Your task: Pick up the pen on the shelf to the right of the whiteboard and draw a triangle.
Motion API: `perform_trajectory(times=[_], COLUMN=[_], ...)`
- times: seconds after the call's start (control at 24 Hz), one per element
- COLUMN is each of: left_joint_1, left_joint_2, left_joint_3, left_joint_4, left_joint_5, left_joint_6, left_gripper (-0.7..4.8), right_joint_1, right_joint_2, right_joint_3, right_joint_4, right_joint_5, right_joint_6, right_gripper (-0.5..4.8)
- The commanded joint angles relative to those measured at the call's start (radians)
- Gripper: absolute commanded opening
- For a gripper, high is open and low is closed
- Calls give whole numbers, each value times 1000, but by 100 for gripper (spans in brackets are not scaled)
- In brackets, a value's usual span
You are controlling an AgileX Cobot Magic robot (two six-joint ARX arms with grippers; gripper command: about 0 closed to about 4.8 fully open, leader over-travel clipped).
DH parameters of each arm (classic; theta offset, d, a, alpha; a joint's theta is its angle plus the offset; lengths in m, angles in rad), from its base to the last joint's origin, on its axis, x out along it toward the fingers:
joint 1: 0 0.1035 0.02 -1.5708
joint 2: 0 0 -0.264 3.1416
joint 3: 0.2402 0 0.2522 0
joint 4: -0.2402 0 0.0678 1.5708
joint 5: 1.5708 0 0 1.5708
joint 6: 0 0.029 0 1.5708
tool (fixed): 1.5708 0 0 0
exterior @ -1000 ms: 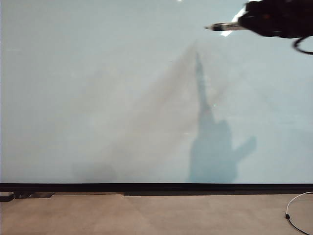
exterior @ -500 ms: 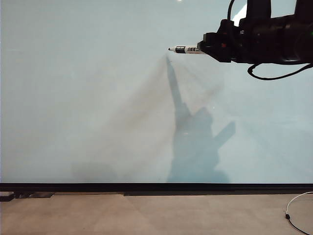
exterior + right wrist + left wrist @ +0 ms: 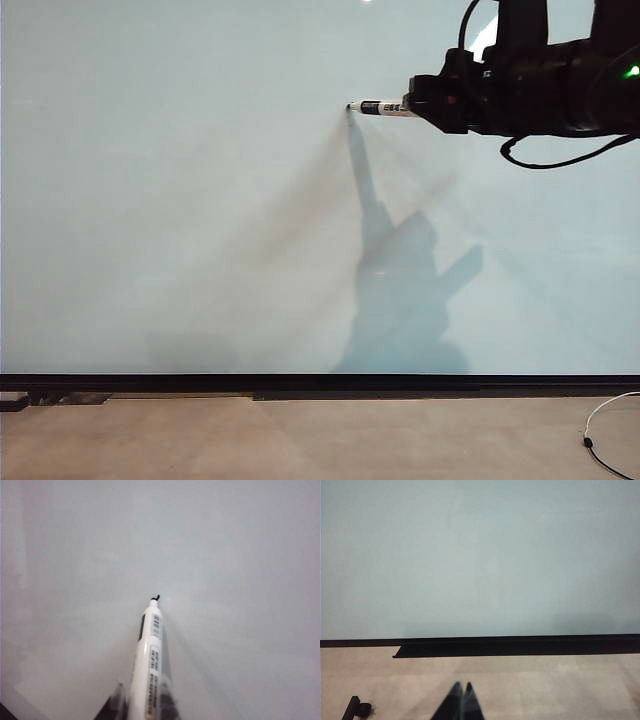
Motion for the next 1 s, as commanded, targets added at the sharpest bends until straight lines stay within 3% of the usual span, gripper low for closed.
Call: perform_trajectory(times=[0.04, 1.0], left_joint_1=[0, 0], left_joint_2=[0, 0], left_joint_3=[4, 4], left_joint_4=[8, 7], left_joint_5=[0, 0], left_joint_6=[0, 0], left_gripper=[-5, -5], right_joint_1=[1, 54], right_joint_2=[19, 212], right_joint_3=[24, 89], right_joint_4=[-3, -11], right_joint_5=[10, -18], right_joint_6=[15, 107], right_gripper=[-5, -4])
